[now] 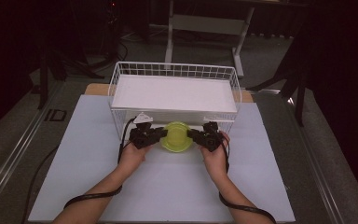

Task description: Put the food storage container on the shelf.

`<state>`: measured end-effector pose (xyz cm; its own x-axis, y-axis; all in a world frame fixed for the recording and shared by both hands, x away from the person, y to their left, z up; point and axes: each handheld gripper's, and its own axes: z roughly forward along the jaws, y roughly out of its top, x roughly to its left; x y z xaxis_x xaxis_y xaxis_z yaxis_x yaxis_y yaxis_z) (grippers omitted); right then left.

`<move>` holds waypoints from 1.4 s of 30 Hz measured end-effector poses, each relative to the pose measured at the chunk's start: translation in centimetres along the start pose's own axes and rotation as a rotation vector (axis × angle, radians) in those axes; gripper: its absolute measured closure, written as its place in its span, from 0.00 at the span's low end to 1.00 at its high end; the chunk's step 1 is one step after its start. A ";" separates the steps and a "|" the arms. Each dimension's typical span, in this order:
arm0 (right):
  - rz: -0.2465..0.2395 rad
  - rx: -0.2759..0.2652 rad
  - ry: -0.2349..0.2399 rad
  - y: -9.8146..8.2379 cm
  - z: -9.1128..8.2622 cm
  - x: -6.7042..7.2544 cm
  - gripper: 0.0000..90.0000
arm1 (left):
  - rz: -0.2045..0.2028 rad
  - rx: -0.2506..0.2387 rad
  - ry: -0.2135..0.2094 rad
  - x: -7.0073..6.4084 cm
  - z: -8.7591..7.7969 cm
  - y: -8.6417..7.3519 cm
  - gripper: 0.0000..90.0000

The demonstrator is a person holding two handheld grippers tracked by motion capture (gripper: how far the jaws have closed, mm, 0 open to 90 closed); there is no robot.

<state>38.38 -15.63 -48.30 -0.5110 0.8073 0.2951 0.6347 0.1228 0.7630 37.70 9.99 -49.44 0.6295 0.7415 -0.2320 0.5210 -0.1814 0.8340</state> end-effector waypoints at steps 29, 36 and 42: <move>-0.116 -0.144 -0.112 -0.5 0.1 1.8 0.57 | 0.039 -0.084 0.055 0.5 0.1 -0.6 0.55; -0.127 -0.147 -0.078 -0.8 -1.1 2.7 0.55 | 0.028 -0.108 0.040 0.4 -1.7 -1.0 0.54; -0.116 -0.114 -0.052 -1.9 -1.5 3.1 0.56 | 0.013 -0.122 -0.002 0.0 -3.4 -1.9 0.50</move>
<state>34.69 -14.22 -48.01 -0.5447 0.8205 0.1734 0.5015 0.1529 0.8516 34.76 12.50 -49.29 0.6368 0.7386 -0.2213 0.4388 -0.1112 0.8917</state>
